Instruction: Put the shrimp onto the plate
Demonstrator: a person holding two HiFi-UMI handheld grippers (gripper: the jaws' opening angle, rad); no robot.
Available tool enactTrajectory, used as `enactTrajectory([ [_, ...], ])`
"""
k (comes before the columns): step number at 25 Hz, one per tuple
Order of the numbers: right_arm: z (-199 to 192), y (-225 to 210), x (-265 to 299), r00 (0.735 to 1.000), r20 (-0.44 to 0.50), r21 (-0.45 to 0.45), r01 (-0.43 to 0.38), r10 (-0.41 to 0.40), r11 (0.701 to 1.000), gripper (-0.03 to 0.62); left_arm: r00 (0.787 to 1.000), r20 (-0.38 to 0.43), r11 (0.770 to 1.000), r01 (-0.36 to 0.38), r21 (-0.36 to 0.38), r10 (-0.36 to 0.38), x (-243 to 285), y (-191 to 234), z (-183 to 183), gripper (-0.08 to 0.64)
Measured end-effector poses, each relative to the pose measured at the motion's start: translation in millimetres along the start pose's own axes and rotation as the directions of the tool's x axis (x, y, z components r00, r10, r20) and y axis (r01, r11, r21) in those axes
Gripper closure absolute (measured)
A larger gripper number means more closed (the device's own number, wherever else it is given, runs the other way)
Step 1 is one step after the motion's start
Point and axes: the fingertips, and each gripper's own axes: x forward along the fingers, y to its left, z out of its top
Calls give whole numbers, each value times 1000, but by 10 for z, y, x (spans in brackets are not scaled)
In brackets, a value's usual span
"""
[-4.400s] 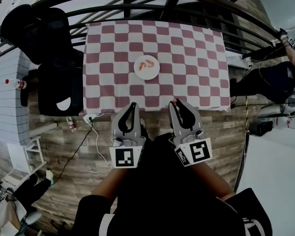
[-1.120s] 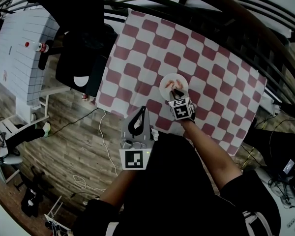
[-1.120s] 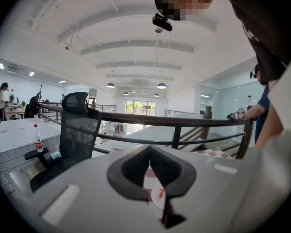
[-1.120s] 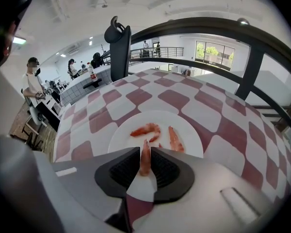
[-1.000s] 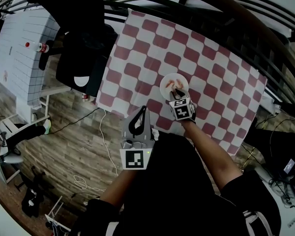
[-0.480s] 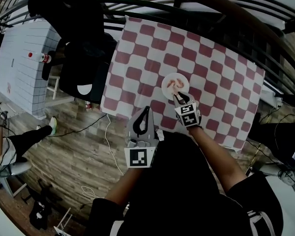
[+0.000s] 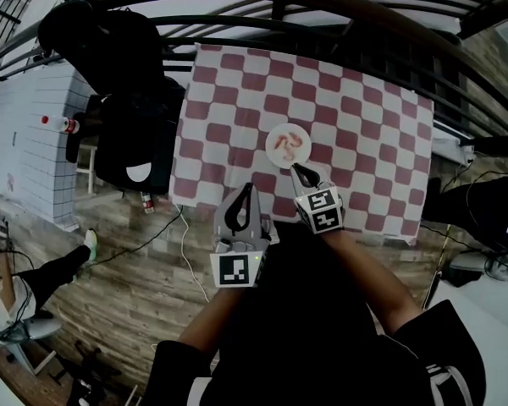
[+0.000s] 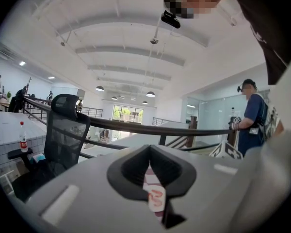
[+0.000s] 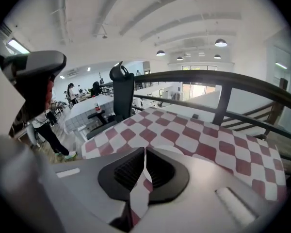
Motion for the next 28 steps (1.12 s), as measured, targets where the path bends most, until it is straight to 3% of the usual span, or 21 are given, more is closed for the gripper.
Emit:
enactTrajectory([
  [6,355,150,-579,989,141,101,28,-42,994,592,996,38,997,77,-9,-76,-159,-152,101,551],
  [13,699,283,-1338,941,318,112,88,-120,990,594,985,54,987,164,9,-164,-272,-365,226,551],
  [17,773,331,-1738,893,401,130,167,-206,977,594,974,100,979,201,22,-203,-331,-446,367,551],
  [20,829,353,-1996,830,482,162,230,-280,960,595,963,103,968,250,6,-249,-357,-522,438,551],
  [23,856,379,-2206,780,522,180,294,-345,939,595,948,118,955,295,36,-297,-407,-634,456,551],
  [28,815,493,-2373,746,529,194,358,-404,913,595,921,116,928,370,42,-372,-530,-793,420,551],
])
